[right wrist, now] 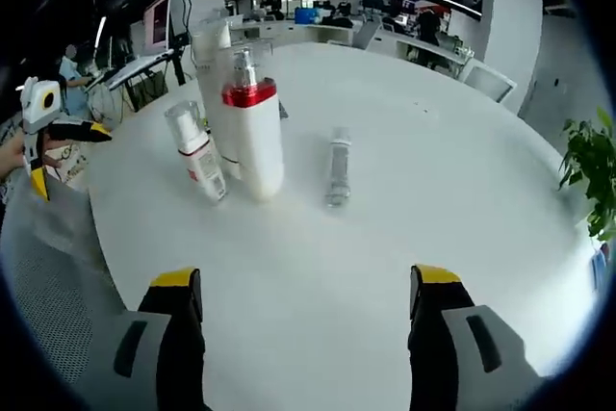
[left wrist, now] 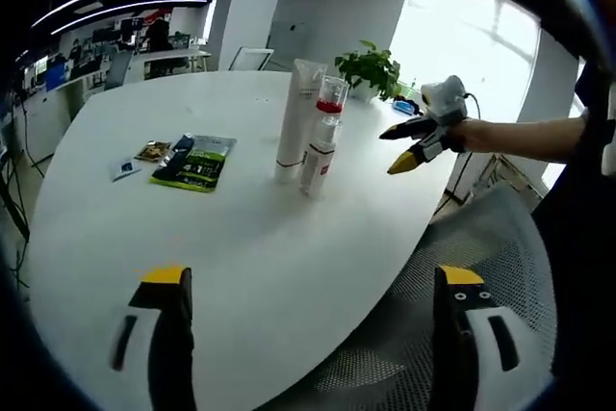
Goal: Arrange the skincare products in the storage area until every visible bottle or jar stands upright without overlapping.
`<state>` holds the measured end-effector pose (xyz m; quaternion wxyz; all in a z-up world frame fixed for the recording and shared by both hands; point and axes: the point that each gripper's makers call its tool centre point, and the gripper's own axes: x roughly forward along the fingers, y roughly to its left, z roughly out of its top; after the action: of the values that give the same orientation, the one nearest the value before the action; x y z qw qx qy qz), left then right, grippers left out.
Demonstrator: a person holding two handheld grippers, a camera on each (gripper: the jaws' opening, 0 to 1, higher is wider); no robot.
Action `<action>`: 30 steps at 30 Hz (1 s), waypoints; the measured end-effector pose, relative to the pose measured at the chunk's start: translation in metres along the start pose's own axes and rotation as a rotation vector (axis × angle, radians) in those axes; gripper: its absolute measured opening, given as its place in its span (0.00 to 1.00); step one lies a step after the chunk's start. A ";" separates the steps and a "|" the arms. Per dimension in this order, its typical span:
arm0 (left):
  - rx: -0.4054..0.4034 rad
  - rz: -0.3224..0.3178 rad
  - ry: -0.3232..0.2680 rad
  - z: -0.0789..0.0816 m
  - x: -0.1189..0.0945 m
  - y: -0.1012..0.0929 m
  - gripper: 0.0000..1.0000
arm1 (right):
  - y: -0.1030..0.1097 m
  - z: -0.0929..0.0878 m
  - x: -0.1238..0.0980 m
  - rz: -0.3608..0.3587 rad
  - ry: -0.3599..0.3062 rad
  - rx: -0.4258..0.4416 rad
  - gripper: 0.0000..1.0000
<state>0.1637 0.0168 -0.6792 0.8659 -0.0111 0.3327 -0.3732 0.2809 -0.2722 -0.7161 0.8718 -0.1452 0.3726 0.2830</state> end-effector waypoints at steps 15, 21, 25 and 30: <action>0.008 -0.018 0.021 -0.001 0.004 -0.007 0.98 | -0.034 0.020 0.033 0.026 0.071 0.007 0.74; -0.011 -0.011 0.021 -0.003 0.003 -0.002 0.97 | -0.039 0.030 0.056 0.038 0.098 -0.004 0.69; -0.022 -0.001 0.020 -0.004 0.003 0.003 0.97 | -0.040 0.042 0.069 0.056 0.102 0.006 0.67; -0.034 0.014 0.013 -0.005 0.001 0.006 0.97 | -0.033 0.047 0.081 0.044 0.092 0.038 0.65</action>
<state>0.1653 0.0213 -0.6856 0.8661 -0.0209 0.3446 -0.3615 0.3727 -0.2454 -0.7418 0.8498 -0.1333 0.4206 0.2882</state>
